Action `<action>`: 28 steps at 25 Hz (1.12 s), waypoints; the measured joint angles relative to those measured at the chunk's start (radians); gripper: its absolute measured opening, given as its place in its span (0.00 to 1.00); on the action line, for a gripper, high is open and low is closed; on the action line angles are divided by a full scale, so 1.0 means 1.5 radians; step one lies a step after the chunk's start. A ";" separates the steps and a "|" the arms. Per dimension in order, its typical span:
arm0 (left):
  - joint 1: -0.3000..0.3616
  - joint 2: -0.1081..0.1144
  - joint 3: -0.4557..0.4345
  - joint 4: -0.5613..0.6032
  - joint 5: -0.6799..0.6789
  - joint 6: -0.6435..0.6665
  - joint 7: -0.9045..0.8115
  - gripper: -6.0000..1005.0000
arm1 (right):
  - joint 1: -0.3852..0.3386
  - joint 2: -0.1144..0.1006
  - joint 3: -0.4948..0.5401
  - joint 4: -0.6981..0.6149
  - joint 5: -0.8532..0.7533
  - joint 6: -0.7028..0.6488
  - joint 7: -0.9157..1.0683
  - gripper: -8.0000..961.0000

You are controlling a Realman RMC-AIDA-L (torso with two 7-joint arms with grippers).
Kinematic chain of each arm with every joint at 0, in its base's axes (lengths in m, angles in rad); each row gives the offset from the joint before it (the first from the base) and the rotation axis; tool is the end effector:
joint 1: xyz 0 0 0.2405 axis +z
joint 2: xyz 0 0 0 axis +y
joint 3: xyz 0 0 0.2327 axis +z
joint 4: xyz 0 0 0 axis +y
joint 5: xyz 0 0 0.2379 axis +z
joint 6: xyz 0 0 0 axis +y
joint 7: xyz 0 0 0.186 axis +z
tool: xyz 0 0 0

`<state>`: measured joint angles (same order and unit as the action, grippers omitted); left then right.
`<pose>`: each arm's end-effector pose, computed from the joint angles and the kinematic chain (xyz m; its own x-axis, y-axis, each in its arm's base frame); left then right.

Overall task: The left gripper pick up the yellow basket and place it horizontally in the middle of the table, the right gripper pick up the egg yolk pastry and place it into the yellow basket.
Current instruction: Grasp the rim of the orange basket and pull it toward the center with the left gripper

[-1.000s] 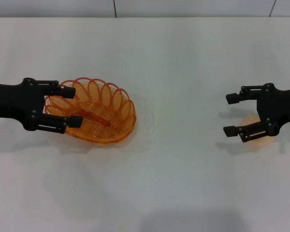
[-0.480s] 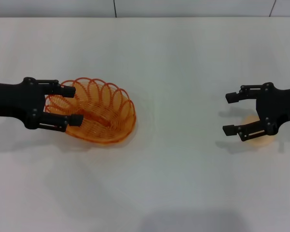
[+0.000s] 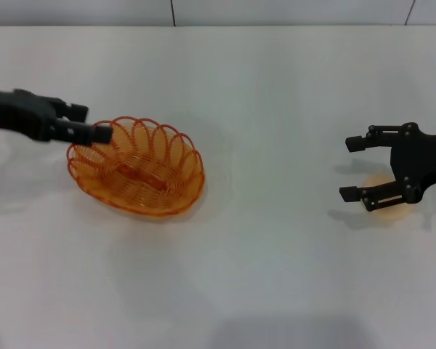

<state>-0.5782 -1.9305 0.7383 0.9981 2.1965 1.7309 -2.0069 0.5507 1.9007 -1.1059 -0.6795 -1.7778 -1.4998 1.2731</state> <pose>-0.2345 0.3783 0.0741 0.7426 0.6169 0.2608 0.6619 -0.7353 -0.1455 0.2329 0.3730 -0.0051 0.9457 -0.1005 -0.3092 -0.1618 -0.9703 -0.1796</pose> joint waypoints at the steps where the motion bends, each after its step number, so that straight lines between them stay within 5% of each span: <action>1: -0.004 0.002 0.000 0.015 0.013 0.000 -0.042 0.81 | -0.004 0.002 0.000 -0.007 0.000 0.001 -0.001 0.92; 10: -0.085 0.022 0.001 0.048 0.210 -0.017 -0.272 0.79 | -0.024 0.017 -0.001 -0.032 0.000 0.005 -0.013 0.92; 17: -0.147 0.002 0.007 -0.027 0.357 -0.079 -0.279 0.78 | -0.028 0.024 -0.003 -0.037 -0.003 0.005 -0.021 0.92; 28: -0.164 -0.029 0.033 -0.157 0.380 -0.213 -0.269 0.76 | -0.029 0.035 -0.005 -0.038 -0.008 0.006 -0.022 0.92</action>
<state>-0.8242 -1.9736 0.7871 0.7624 2.7665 1.4121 -2.4105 0.5077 1.9526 -1.1136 -0.7364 -1.7892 -1.4910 1.2394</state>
